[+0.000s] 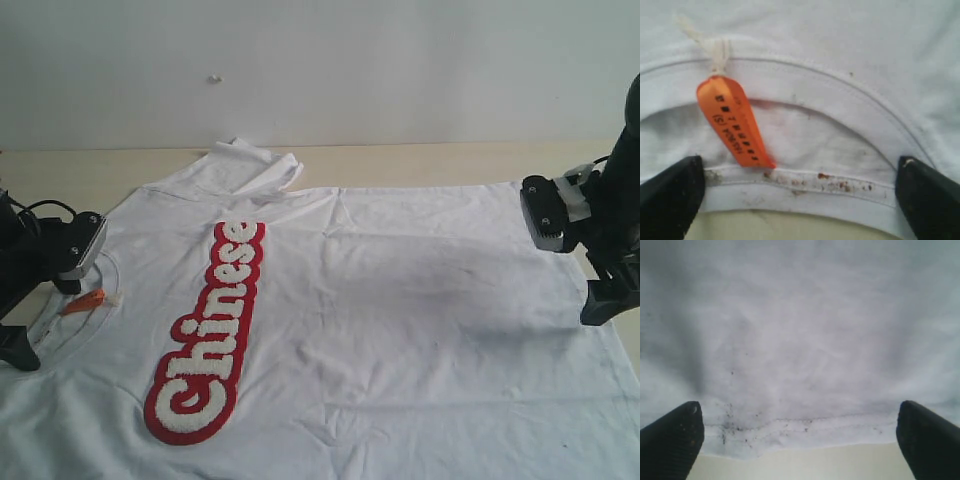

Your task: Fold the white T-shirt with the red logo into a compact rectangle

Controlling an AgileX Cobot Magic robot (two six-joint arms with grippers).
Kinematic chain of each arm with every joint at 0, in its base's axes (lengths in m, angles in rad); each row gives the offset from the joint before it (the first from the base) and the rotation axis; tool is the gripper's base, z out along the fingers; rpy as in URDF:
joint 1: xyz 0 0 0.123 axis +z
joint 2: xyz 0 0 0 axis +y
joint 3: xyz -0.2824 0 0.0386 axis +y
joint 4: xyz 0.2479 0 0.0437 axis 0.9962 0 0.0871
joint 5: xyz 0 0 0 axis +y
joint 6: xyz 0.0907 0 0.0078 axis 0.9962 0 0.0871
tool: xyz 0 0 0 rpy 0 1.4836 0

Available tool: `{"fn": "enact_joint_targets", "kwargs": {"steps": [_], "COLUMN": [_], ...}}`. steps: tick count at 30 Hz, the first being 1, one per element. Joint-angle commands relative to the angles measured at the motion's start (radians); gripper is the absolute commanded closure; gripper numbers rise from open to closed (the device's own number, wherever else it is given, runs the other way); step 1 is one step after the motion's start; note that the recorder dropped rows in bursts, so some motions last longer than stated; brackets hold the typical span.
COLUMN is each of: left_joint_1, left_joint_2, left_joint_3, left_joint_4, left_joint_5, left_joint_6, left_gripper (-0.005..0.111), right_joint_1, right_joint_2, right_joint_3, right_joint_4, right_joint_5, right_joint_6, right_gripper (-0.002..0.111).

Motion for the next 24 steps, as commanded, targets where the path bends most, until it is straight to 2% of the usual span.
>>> {"fn": "enact_joint_targets", "kwargs": {"steps": [1, 24], "left_joint_1": [0.005, 0.005], "left_joint_2": [0.026, 0.026], "left_joint_3": [0.009, 0.009], "left_joint_4": [0.045, 0.045], "left_joint_5": [-0.047, -0.047], "left_joint_6": [0.000, 0.000], "left_gripper": [0.002, 0.002], "right_joint_1": [0.001, -0.001], "right_joint_2": [0.027, 0.042], "right_joint_3": [-0.006, -0.006], "right_joint_4": [-0.051, -0.063], "right_joint_5": [0.044, 0.009], "right_joint_6": [0.047, 0.069], "right_gripper": [0.003, 0.003]}}
